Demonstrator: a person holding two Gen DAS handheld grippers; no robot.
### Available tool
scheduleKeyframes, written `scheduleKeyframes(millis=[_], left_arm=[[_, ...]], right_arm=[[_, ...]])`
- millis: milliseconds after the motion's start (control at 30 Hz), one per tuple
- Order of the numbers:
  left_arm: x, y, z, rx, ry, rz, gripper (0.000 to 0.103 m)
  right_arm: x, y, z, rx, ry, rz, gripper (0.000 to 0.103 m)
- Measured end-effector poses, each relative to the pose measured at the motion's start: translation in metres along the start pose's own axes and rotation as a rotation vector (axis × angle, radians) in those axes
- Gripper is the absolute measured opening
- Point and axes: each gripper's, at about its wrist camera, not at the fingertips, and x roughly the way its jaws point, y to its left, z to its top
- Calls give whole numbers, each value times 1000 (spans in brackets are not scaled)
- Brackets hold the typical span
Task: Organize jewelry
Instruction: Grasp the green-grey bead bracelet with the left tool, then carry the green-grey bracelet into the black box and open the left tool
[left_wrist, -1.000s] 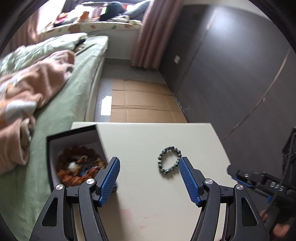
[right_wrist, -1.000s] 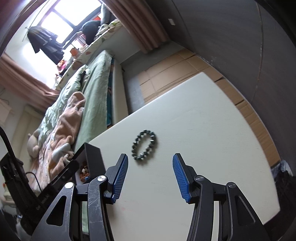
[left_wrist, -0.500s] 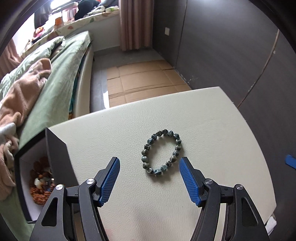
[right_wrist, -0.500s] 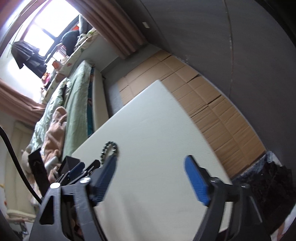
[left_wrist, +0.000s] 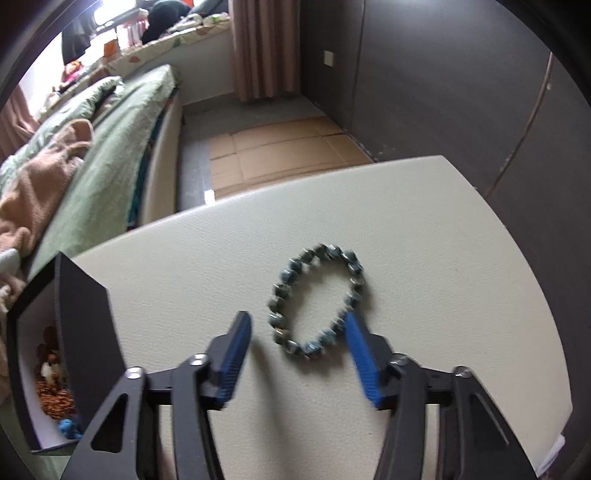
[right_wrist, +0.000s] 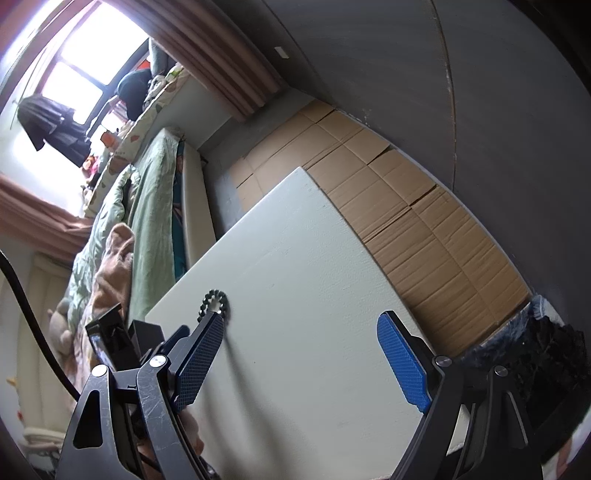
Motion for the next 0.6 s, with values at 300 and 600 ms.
scheduleKeyframes(millis=[300, 600], left_arm=[[-4, -4, -8, 21, -9, -13, 17], [-40, 1, -4, -49, -73, -93, 17]], right_arm=[[5, 11, -5, -41, 15, -11, 86], [7, 9, -4, -30, 22, 11, 86]])
